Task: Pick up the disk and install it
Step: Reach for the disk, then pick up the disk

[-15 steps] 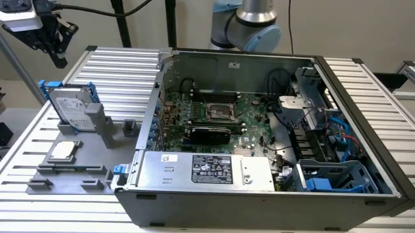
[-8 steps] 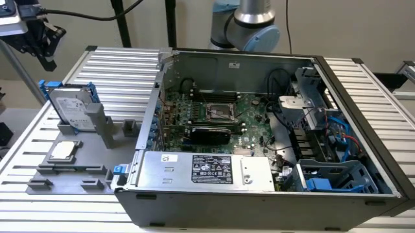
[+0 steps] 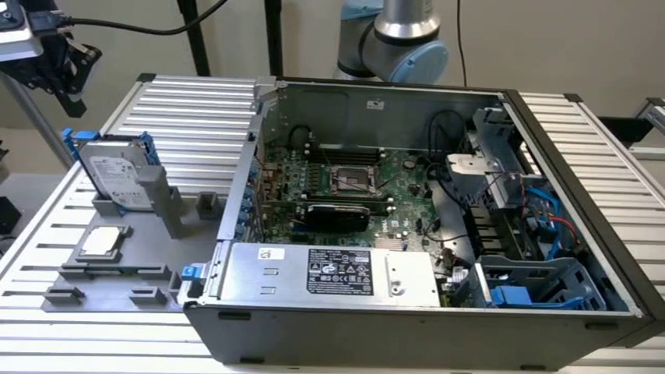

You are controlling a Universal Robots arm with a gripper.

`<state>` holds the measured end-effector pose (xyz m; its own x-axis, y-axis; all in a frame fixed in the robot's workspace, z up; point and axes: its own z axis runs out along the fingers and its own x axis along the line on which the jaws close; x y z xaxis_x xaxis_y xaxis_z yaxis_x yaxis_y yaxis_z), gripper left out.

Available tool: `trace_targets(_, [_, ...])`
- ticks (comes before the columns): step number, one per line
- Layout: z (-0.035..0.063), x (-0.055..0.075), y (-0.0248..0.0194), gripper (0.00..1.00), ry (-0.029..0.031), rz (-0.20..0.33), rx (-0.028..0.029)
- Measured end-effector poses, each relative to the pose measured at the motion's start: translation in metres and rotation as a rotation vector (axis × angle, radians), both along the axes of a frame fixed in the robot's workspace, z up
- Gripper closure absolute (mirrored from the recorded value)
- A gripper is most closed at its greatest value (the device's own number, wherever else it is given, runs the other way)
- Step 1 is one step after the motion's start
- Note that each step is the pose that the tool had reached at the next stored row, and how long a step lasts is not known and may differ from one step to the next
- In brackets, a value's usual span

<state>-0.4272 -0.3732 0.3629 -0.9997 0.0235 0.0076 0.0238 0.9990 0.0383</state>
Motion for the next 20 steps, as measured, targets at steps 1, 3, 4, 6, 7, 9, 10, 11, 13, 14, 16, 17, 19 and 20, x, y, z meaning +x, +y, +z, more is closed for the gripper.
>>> trace_targets(1, [-0.0001,-0.0001,0.0,1.0,-0.0001,0.0,0.0])
trace_targets(3, [-0.0001,0.0,0.0,1.0,-0.0001,0.0,0.0])
trace_targets(4, [-0.0001,-0.0001,0.0,1.0,-0.0001,0.0,0.0])
trace_targets(6, [-0.0001,0.0,0.0,1.0,-0.0001,0.0,0.0])
trace_targets(7, [-0.0001,0.0,0.0,1.0,-0.0002,0.0,0.0])
trace_targets(9, [-0.0001,0.0,0.0,1.0,-0.0001,0.0,0.0])
trace_targets(10, [-0.0001,-0.0001,0.0,1.0,-0.0001,0.0,0.0])
trace_targets(11, [-0.0001,0.0,0.0,1.0,-0.0001,0.0,0.0])
trace_targets(13, [-0.0001,0.0,0.0,1.0,-0.0002,0.001,0.0001])
trace_targets(14, [-0.0002,0.0,0.0,1.0,-0.0003,0.007,0.0001])
trace_targets(16, [-0.0001,0.0001,0.0,1.0,-0.0002,0.036,0.0001])
trace_targets(17, [-0.0001,0.0001,-0.0001,1.0,-0.0001,0.055,0.0001])
trace_targets(19, [-0.0002,0.0001,0.0,1.0,-0.0002,0.091,0.0001])
trace_targets(20, [-0.0002,0.0001,0.0,1.0,-0.0002,0.109,0.0001])
